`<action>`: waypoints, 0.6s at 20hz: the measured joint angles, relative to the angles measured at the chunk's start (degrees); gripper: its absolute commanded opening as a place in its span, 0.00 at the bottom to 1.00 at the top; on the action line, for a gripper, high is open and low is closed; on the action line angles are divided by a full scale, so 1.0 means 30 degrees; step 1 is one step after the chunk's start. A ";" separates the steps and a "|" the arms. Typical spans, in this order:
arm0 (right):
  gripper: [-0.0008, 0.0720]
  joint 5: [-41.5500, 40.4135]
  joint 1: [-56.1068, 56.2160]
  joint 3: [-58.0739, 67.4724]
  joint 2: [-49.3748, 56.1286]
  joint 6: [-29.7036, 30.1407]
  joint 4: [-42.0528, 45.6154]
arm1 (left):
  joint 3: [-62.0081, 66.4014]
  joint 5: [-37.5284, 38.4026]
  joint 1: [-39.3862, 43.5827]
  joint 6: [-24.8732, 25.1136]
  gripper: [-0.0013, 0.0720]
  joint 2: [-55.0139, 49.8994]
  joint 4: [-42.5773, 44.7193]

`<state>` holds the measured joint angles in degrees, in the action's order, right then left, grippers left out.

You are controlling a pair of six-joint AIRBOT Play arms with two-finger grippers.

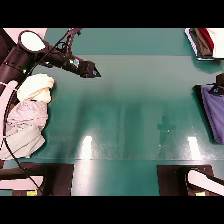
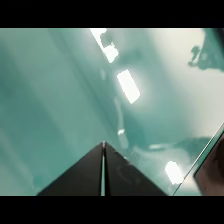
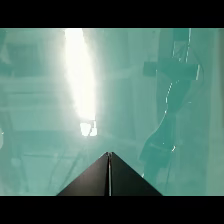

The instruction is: Fold the shirts.

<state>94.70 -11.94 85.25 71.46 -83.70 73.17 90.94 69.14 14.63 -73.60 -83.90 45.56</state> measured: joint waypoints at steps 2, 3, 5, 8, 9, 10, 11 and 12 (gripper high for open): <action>0.04 -0.0015 0.0000 0.0000 0.0000 0.0000 0.0000 | 0.0000 -0.0780 0.0000 -0.0073 0.05 0.0000 -0.0474; 0.04 -0.0029 0.0000 0.0000 0.0000 0.0000 0.0000 | 0.0000 -0.1239 0.0000 -0.0087 0.05 0.0000 -0.0648; 0.04 -0.0058 0.0000 0.0000 0.0000 0.0000 0.0000 | 0.0000 -0.1996 0.0000 -0.0138 0.05 0.0000 -0.0867; 0.04 -0.0066 0.0000 0.0000 0.0000 0.0007 0.0000 | 0.0036 -0.2557 -0.0182 0.0226 0.05 0.0007 -0.1005; 0.04 -0.0066 0.0000 0.0000 0.0000 0.0007 0.0000 | 0.0131 -0.2783 -0.0488 0.0597 0.05 0.0029 -0.0882; 0.04 -0.0066 0.0000 0.0000 0.0000 0.0007 0.0007 | 0.0284 -0.3024 -0.0896 0.0867 0.05 0.0036 -0.0532; 0.04 -0.0066 0.0000 0.0000 0.0000 0.0007 0.0007 | 0.0466 -0.3060 -0.1377 0.1093 0.05 0.0051 -0.0058; 0.04 -0.0066 0.0000 0.0000 0.0000 0.0007 0.0007 | 0.0663 -0.3104 -0.1967 0.1246 0.05 0.0066 0.0488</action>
<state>94.50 -11.94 85.25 71.46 -83.68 73.19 92.92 59.83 8.73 -69.87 -83.70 47.03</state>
